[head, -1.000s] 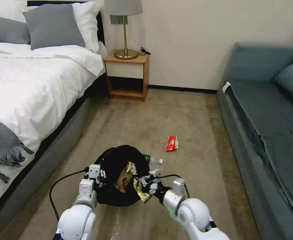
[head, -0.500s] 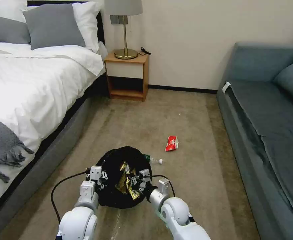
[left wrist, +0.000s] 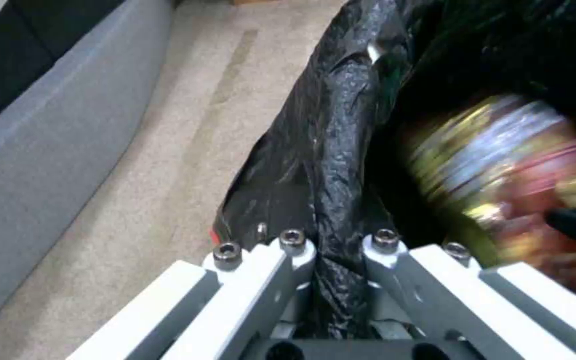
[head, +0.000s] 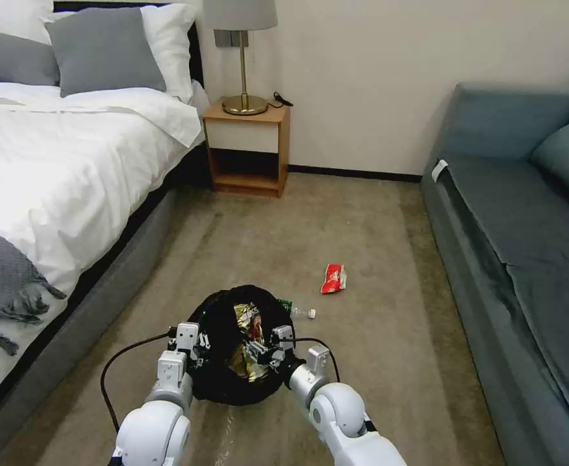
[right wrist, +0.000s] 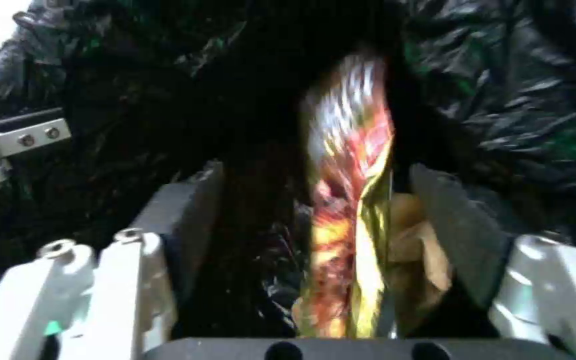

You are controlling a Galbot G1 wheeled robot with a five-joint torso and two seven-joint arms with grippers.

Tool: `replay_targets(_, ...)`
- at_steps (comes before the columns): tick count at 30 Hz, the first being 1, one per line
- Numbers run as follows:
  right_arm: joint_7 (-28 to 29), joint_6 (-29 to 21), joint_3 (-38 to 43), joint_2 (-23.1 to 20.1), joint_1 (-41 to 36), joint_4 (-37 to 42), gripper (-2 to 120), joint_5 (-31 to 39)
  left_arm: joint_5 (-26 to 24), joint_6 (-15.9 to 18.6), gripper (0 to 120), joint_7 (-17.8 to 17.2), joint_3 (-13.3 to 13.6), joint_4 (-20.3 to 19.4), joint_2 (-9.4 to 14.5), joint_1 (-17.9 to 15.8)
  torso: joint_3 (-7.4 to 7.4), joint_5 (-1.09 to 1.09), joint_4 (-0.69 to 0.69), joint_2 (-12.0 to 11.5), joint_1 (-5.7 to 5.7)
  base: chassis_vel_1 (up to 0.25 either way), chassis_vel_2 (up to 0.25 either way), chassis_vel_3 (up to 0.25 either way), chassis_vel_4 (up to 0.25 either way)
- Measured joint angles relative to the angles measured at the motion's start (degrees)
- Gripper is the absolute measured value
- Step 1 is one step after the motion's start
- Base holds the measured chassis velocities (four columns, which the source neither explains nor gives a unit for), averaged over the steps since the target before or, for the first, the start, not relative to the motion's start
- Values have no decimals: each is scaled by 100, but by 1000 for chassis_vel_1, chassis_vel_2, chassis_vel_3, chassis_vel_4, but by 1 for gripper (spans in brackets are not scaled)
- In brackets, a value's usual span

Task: Pick up the trash bin, then pick up the garbage on the floor and place it into the trash bin.

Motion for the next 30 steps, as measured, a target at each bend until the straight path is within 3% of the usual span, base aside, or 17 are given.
replay_targets(2,-7,-25,16,-70,-72,131,85,10,-3,-12,2,0,-25,21,6,0,0,2,-2,0,0,0,0,0,0)
replay_targets(8,-9,-22,108,-225,-206,434,99,77,-48,-26,2,-3,-112,42,34,-19,0,2,-2,0,0,0,0,0,0)
replay_targets(19,123,207,955,-455,-391,690,100,336,-266,-27,2,-7,-490,20,182,-28,0,0,-1,0,0,0,0,0,0)
replay_targets(30,783,144,1783,-451,-371,-111,100,167,-363,-27,2,-8,-971,107,226,-134,0,0,-1,0,0,0,0,0,0)
